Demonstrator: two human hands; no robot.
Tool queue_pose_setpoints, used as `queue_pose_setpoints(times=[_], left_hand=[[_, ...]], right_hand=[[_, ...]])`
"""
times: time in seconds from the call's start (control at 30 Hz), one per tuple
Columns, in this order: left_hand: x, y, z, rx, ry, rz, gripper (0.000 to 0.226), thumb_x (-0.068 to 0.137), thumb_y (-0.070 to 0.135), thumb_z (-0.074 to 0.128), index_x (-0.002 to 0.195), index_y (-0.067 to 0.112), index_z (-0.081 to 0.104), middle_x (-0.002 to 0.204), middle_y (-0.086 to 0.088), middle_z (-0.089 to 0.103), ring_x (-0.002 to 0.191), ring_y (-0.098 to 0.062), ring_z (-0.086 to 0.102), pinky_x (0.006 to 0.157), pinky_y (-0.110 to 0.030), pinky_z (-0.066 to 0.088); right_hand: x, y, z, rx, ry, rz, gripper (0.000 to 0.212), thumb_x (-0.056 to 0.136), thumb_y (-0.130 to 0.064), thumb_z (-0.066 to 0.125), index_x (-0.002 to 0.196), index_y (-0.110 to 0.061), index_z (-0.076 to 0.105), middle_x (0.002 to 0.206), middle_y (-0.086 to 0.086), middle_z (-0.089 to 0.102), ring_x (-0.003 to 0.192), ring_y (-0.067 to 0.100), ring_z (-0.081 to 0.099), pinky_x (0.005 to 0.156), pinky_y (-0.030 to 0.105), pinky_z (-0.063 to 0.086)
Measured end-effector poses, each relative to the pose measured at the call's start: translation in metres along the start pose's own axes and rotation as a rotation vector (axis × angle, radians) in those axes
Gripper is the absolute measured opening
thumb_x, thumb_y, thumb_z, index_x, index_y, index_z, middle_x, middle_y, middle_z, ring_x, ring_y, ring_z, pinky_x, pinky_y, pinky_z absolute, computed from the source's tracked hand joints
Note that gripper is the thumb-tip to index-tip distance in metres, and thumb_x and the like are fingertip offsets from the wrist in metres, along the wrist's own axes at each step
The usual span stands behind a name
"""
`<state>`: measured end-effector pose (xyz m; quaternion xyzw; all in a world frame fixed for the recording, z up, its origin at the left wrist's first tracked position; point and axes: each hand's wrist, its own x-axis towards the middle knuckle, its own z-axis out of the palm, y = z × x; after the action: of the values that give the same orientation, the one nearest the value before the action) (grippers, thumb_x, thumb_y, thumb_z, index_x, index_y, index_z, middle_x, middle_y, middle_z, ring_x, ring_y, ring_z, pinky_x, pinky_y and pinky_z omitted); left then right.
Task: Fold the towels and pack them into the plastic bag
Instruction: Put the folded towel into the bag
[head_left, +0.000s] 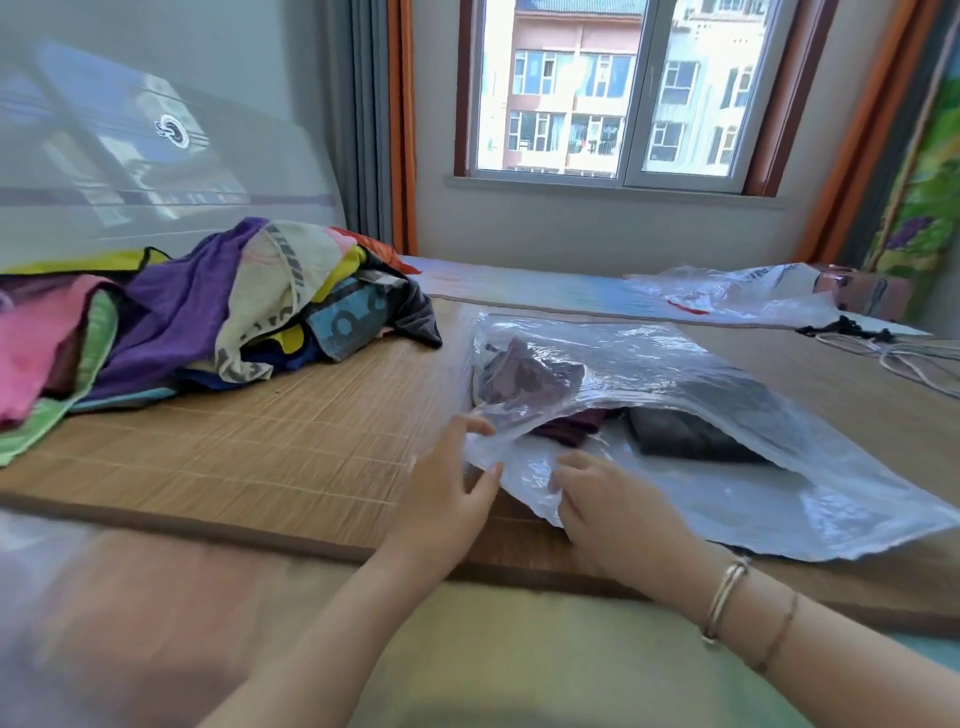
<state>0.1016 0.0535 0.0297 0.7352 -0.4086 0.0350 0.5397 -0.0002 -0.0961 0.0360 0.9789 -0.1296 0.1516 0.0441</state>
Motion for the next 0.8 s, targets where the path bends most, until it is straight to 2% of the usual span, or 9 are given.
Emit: queue_pose_setpoints(times=[0.03, 0.1, 0.17, 0.3, 0.4, 0.53, 0.67, 0.73, 0.8], left_hand=[[-0.008, -0.002, -0.007, -0.055, 0.042, -0.063, 0.024, 0.092, 0.021, 0.062, 0.11, 0.03, 0.051, 0.106, 0.023, 0.057, 0.095, 0.007, 0.052, 0.092, -0.029, 0.039], [-0.024, -0.008, -0.024, -0.183, 0.163, -0.185, 0.023, 0.091, 0.017, 0.061, 0.109, 0.029, 0.054, 0.111, 0.027, 0.052, 0.116, 0.0, 0.047, 0.095, -0.026, 0.036], [-0.037, -0.015, -0.046, -0.285, 0.278, -0.262, 0.022, 0.093, 0.013, 0.058, 0.108, 0.028, 0.056, 0.114, 0.024, 0.053, 0.123, -0.004, 0.046, 0.098, -0.027, 0.036], [-0.048, -0.027, -0.096, -0.328, 0.39, -0.322, 0.02, 0.095, 0.012, 0.054, 0.11, 0.026, 0.055, 0.11, 0.023, 0.053, 0.12, -0.005, 0.05, 0.09, -0.023, 0.036], [-0.045, -0.042, -0.135, -0.294, 0.483, -0.313, 0.018, 0.095, 0.011, 0.053, 0.107, 0.025, 0.056, 0.107, 0.019, 0.055, 0.113, -0.005, 0.053, 0.079, -0.015, 0.038], [-0.056, -0.086, -0.179, -0.214, 0.557, -0.373, 0.018, 0.095, 0.013, 0.054, 0.101, 0.029, 0.058, 0.109, 0.016, 0.059, 0.104, -0.001, 0.055, 0.075, -0.018, 0.04], [-0.057, -0.127, -0.193, -0.115, 0.553, -0.411, 0.022, 0.093, 0.013, 0.056, 0.1, 0.034, 0.058, 0.109, 0.014, 0.061, 0.097, 0.0, 0.056, 0.077, -0.019, 0.043], [-0.041, -0.142, -0.197, -0.083, 0.519, -0.422, 0.02, 0.092, 0.015, 0.057, 0.1, 0.034, 0.059, 0.109, 0.016, 0.062, 0.102, -0.004, 0.057, 0.087, -0.026, 0.046], [-0.022, -0.15, -0.201, -0.104, 0.569, -0.477, 0.017, 0.091, 0.018, 0.057, 0.095, 0.034, 0.061, 0.105, 0.015, 0.063, 0.107, -0.008, 0.057, 0.095, -0.034, 0.045]], right_hand=[[-0.009, -0.009, -0.006, 0.02, 0.069, -0.034, 0.028, 0.09, -0.023, 0.037, 0.099, -0.015, 0.062, 0.11, 0.002, 0.06, 0.102, 0.023, 0.057, 0.075, 0.032, 0.042], [-0.015, -0.027, -0.016, 0.073, 0.144, -0.076, 0.032, 0.083, -0.029, 0.032, 0.079, -0.015, 0.06, 0.081, 0.0, 0.06, 0.078, 0.022, 0.058, 0.059, 0.031, 0.041], [-0.009, -0.047, -0.025, 0.116, 0.187, -0.12, 0.032, 0.081, -0.031, 0.032, 0.072, -0.014, 0.057, 0.071, -0.001, 0.056, 0.072, 0.02, 0.054, 0.056, 0.03, 0.041], [0.026, -0.098, -0.033, 0.196, 0.237, -0.192, 0.035, 0.081, -0.032, 0.03, 0.075, -0.012, 0.057, 0.073, 0.001, 0.056, 0.075, 0.022, 0.053, 0.061, 0.036, 0.046], [0.063, -0.138, -0.021, 0.216, 0.242, -0.187, 0.024, 0.088, -0.026, 0.042, 0.083, -0.014, 0.062, 0.079, 0.0, 0.06, 0.079, 0.02, 0.055, 0.065, 0.034, 0.046], [0.127, -0.189, 0.006, 0.472, 0.12, -0.094, 0.018, 0.092, -0.018, 0.049, 0.098, -0.011, 0.063, 0.1, 0.001, 0.059, 0.092, 0.018, 0.055, 0.068, 0.026, 0.037], [0.195, -0.225, 0.035, 0.666, 0.03, -0.057, 0.029, 0.093, -0.021, 0.049, 0.12, -0.015, 0.06, 0.127, 0.003, 0.047, 0.107, 0.016, 0.049, 0.083, 0.024, 0.039], [0.226, -0.238, 0.046, 0.801, -0.019, -0.023, 0.033, 0.094, -0.021, 0.047, 0.126, -0.018, 0.057, 0.124, 0.002, 0.049, 0.091, 0.01, 0.05, 0.069, 0.017, 0.041], [0.254, -0.25, 0.055, 0.921, -0.056, 0.027, 0.031, 0.095, -0.023, 0.047, 0.124, -0.02, 0.058, 0.105, 0.002, 0.059, 0.07, 0.009, 0.05, 0.049, 0.013, 0.04]])
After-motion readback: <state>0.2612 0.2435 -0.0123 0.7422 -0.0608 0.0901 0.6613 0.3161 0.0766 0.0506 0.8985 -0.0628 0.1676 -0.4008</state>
